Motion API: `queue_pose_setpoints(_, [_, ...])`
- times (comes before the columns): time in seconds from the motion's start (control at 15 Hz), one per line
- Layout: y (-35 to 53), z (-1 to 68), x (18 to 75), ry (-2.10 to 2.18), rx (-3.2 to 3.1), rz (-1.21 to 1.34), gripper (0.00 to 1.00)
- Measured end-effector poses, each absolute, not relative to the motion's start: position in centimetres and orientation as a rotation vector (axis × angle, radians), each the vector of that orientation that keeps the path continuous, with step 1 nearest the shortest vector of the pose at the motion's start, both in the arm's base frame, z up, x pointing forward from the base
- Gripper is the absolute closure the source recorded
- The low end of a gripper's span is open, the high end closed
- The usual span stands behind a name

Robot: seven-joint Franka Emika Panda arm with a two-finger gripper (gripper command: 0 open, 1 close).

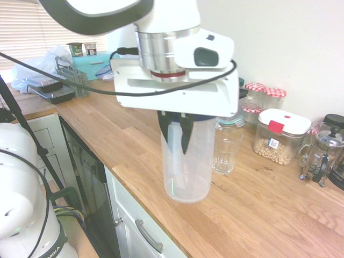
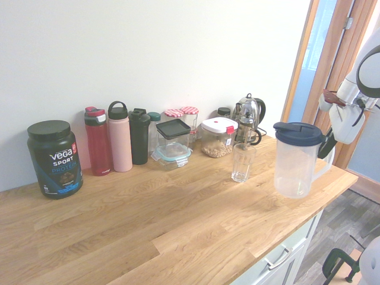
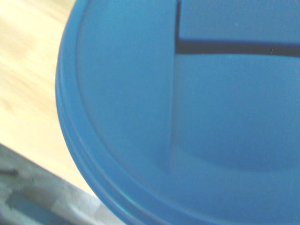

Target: Pour me some water

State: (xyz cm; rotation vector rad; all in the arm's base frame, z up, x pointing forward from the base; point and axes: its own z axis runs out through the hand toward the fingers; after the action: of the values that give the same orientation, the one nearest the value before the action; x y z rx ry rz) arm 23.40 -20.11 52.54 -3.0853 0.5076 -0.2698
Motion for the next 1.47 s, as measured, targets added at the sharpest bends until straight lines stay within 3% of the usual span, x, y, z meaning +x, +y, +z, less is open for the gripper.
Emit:
queue_pose_setpoints(0.4, [-25.7,54.4,28.8,0.462,-3.200,-0.146,1.00])
queue_pose_setpoints(1.0, [-20.8,54.2,43.4,0.270,-3.557,0.479,1.00])
queue_pose_setpoints(1.47, [-18.0,52.7,46.8,0.201,-3.671,0.770,1.00])
